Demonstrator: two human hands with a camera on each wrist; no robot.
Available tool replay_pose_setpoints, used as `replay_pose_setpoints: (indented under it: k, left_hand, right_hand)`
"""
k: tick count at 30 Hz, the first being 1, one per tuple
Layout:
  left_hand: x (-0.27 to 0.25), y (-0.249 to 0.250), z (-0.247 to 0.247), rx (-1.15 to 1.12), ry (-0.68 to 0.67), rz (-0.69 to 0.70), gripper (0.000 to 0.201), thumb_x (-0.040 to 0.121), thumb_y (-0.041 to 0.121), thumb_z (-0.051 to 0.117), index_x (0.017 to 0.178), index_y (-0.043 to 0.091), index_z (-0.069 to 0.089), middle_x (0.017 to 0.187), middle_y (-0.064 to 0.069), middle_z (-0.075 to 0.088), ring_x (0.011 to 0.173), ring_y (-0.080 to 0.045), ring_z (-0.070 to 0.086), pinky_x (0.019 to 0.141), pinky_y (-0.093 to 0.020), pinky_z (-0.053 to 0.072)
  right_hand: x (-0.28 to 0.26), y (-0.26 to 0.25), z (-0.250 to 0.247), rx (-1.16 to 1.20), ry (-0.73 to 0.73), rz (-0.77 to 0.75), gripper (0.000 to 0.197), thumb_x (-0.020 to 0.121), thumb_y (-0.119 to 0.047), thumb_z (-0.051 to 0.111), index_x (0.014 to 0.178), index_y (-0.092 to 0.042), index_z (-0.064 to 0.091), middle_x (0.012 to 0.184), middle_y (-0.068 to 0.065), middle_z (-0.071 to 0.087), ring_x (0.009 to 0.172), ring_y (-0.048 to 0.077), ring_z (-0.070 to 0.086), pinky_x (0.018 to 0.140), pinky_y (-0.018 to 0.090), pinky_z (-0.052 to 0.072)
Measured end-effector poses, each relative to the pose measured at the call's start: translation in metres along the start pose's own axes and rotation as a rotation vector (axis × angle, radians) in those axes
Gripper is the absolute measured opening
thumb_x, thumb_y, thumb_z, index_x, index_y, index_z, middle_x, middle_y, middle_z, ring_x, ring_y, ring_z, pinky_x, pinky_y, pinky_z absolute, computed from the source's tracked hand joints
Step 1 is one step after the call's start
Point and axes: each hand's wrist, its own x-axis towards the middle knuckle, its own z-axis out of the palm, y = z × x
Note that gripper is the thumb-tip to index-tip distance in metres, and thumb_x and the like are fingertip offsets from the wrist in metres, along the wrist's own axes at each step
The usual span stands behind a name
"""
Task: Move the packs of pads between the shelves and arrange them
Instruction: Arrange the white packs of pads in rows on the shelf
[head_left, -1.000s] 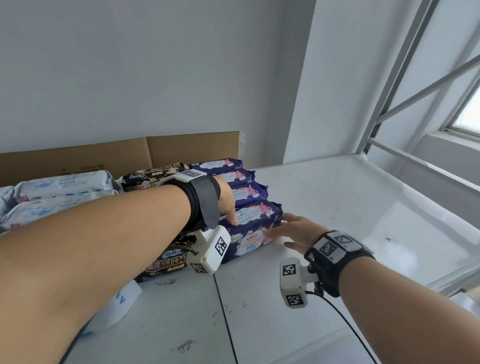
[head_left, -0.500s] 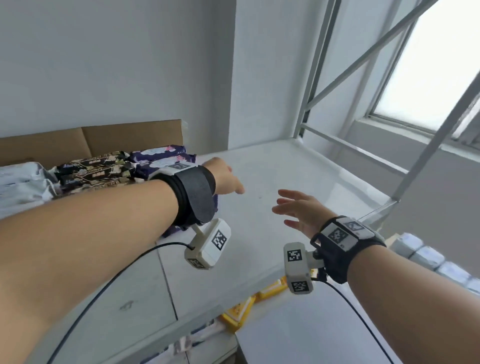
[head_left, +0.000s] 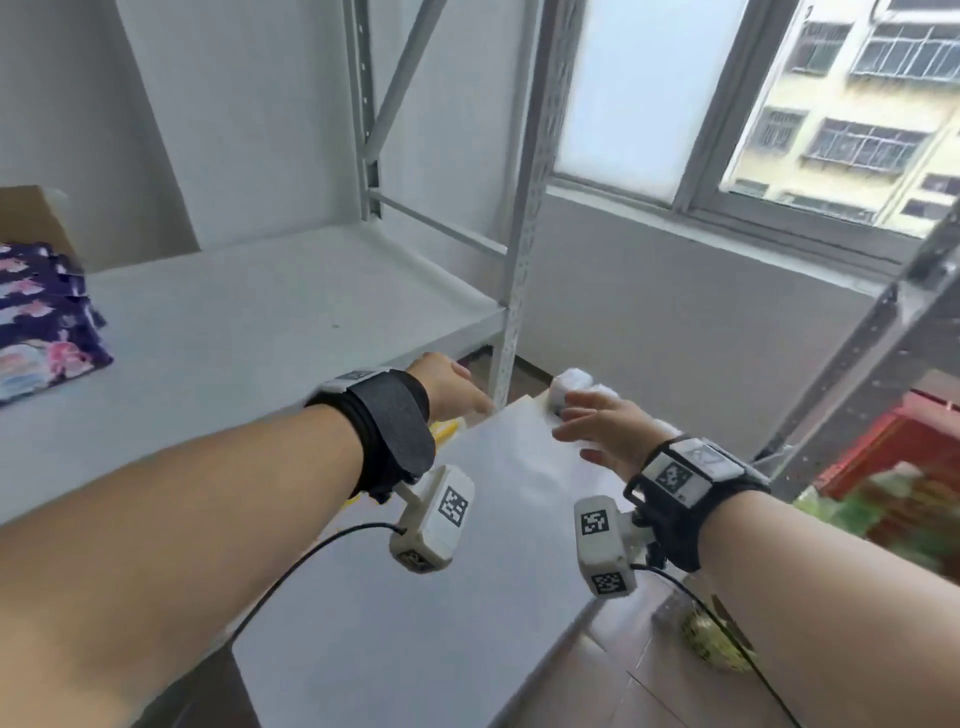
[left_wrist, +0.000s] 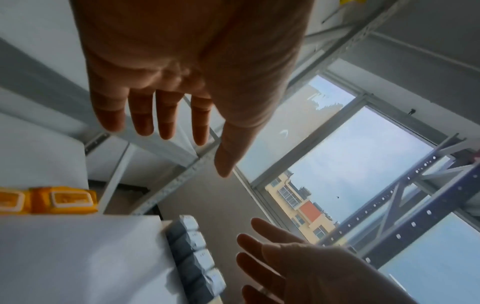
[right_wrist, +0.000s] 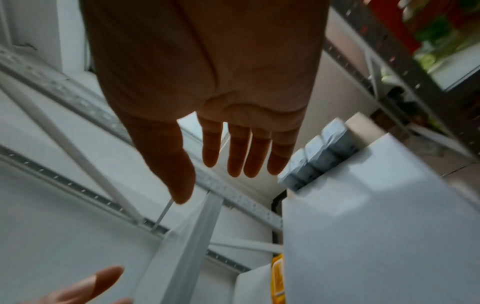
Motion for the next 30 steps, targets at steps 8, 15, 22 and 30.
replay_pose_setpoints:
  k: [8, 15, 22, 30]
  left_hand:
    - [0.031, 0.043, 0.128, 0.028, -0.18, -0.042, 0.056, 0.075, 0.024, 0.077, 0.125, 0.014, 0.054, 0.125, -0.005, 0.056, 0.105, -0.019, 0.054, 0.085, -0.027, 0.041]
    - [0.108, 0.064, 0.2, 0.035, -0.166, -0.106, 0.053, 0.075, 0.023, 0.076, 0.123, 0.014, 0.056, 0.12, -0.005, 0.059, 0.105, -0.019, 0.056, 0.085, -0.026, 0.043]
    - [0.206, 0.085, 0.272, 0.0, -0.165, -0.236, 0.056, 0.077, 0.017, 0.075, 0.128, 0.007, 0.052, 0.127, -0.009, 0.056, 0.118, -0.022, 0.054, 0.096, -0.026, 0.044]
    - [0.264, 0.082, 0.341, 0.017, -0.126, -0.382, 0.026, 0.077, 0.017, 0.072, 0.099, 0.013, 0.061, 0.096, -0.001, 0.057, 0.094, -0.02, 0.053, 0.083, -0.025, 0.044]
  right_hand:
    - [0.029, 0.06, -0.121, 0.05, 0.124, 0.07, 0.06, 0.072, 0.003, 0.073, 0.125, -0.02, 0.057, 0.102, -0.006, 0.061, 0.107, 0.017, 0.058, 0.091, 0.034, 0.043]
    - [0.114, 0.084, -0.182, 0.036, 0.127, 0.095, 0.05, 0.071, 0.004, 0.072, 0.11, -0.025, 0.059, 0.116, 0.0, 0.06, 0.112, 0.019, 0.056, 0.096, 0.037, 0.042]
    - [0.219, 0.099, -0.245, -0.026, 0.107, 0.156, 0.054, 0.07, 0.006, 0.072, 0.116, -0.02, 0.06, 0.108, -0.001, 0.061, 0.105, 0.017, 0.057, 0.086, 0.032, 0.042]
    - [0.306, 0.129, -0.286, -0.219, -0.03, 0.245, 0.059, 0.073, 0.003, 0.073, 0.126, -0.017, 0.056, 0.123, 0.004, 0.058, 0.106, 0.018, 0.053, 0.086, 0.029, 0.041]
